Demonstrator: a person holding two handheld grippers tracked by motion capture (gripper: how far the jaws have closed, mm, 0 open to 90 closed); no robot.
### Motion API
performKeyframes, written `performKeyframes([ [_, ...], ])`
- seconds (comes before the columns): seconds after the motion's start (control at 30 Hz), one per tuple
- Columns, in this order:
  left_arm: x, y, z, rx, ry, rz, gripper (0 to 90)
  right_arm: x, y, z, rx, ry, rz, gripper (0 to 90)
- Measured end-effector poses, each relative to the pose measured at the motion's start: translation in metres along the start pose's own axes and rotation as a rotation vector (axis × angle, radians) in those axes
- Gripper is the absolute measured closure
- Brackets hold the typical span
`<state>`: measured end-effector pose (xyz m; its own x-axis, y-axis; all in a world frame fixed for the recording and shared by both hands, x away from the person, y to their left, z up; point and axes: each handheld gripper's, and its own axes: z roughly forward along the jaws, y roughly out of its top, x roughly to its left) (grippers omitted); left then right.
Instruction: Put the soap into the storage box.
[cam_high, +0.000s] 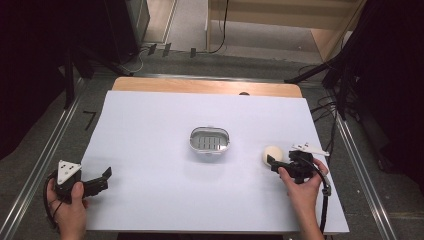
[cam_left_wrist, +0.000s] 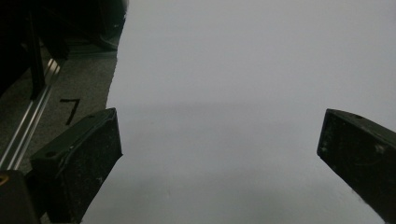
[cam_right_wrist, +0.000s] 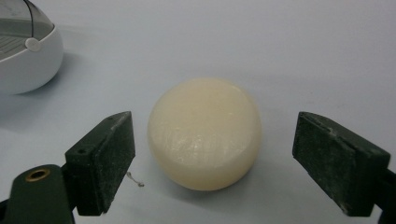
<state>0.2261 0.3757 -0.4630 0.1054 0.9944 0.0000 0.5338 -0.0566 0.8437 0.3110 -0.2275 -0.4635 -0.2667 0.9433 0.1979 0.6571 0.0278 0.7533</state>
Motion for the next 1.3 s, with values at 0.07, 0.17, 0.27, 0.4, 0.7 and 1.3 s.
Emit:
performKeyframes([
  [0.07,0.0,0.0,0.0,0.001,0.0,0.001,0.3,0.001,-0.001,0.004,0.011,-0.007,0.008,13.9],
  [0.17,0.0,0.0,0.0,0.001,-0.001,0.0,0.3,0.002,-0.002,0.008,0.02,-0.013,0.009,13.9],
  [0.27,0.0,0.0,0.0,0.002,-0.001,0.0,0.3,0.002,-0.002,0.012,0.024,-0.017,0.01,13.9],
  [0.4,0.0,0.0,0.0,0.002,-0.003,0.001,0.3,0.004,-0.003,0.015,0.037,-0.021,0.012,13.9],
  [0.7,0.0,0.0,0.0,0.004,-0.003,0.001,0.3,0.007,-0.005,0.022,0.057,-0.043,0.008,19.5],
  [1.3,0.0,0.0,0.0,0.005,-0.005,-0.001,0.3,0.015,-0.006,0.025,0.062,-0.086,-0.036,25.0],
])
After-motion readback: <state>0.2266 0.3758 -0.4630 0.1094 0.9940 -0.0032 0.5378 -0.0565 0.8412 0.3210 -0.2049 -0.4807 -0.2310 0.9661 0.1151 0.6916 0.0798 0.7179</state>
